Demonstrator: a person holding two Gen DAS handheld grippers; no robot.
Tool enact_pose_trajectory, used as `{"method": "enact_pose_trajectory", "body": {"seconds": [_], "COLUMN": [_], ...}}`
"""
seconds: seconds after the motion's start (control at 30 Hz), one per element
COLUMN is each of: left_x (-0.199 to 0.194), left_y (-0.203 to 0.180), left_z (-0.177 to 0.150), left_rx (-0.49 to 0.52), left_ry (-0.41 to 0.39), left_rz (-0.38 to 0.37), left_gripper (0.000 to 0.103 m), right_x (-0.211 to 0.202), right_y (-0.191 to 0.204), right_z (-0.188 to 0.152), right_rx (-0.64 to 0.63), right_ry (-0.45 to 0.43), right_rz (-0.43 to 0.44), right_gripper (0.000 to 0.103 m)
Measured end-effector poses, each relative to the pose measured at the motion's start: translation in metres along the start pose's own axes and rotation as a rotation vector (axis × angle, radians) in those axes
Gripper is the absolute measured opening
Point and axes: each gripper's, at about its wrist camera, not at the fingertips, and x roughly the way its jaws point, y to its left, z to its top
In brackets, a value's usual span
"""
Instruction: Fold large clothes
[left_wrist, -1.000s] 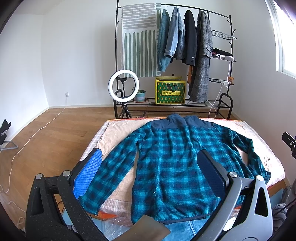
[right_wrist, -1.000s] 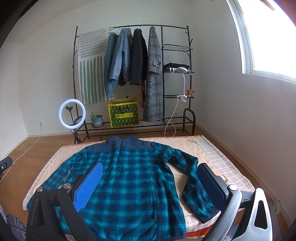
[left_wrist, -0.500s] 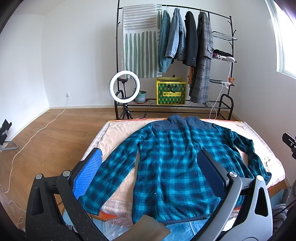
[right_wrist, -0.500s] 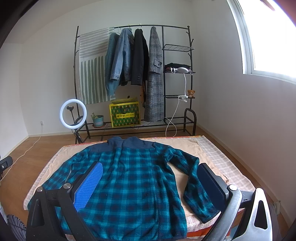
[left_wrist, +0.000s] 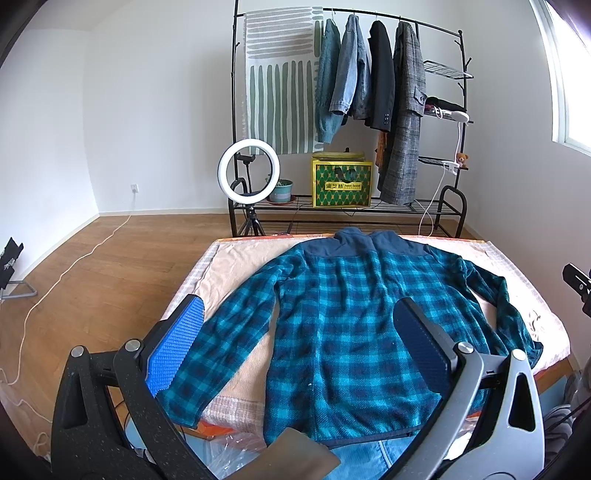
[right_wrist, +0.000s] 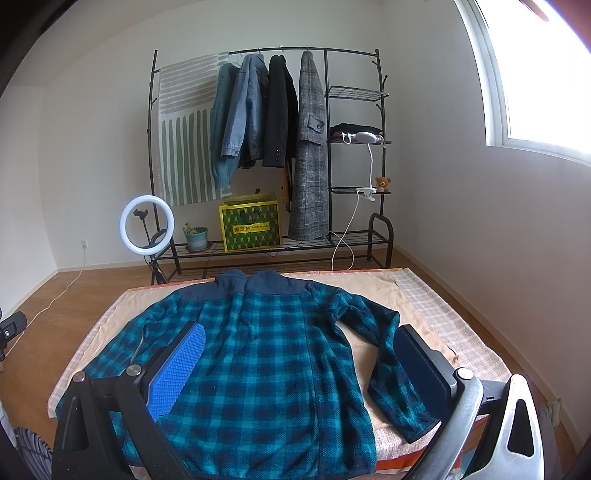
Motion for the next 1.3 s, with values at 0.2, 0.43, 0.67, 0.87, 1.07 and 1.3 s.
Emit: {"method": "enact_pose_trajectory", "body": {"seconds": [0.2,0.43,0.67,0.87,1.07,1.3], "left_x": [-0.001,0.001,0.001,0.006,0.015,0.023], "left_y": [0.000,0.000,0.000,0.006,0.011,0.023], "left_z": [-0.002,-0.001,-0.003,-0.002,-0.007,-0.007], "left_rx": [0.006,0.003,0.006,0.000,0.005,-0.006], "left_ry": [-0.005,-0.003,-0.003,0.002,0.014,0.030], "left_rz": [0.001,0.004,0.002,0.009,0.031,0.059], "left_gripper": [0.103,0.103,0.103,0.103,0.103,0.103], "right_x": [-0.001,0.001,0.001,0.006,0.013,0.021], "right_y": [0.001,0.000,-0.001,0.000,0.002,0.010], "right_z": [0.001,0.002,0.002,0.002,0.002,0.006], "right_rx": [-0.002,0.001,0.002,-0.005,-0.007,-0.020], "right_ry": [-0.001,0.000,0.000,0.005,0.011,0.010], "right_rz": [-0.004,-0.007,-0.007,-0.003,0.003,0.024], "right_gripper": [0.103,0.103,0.103,0.103,0.103,0.103]}}
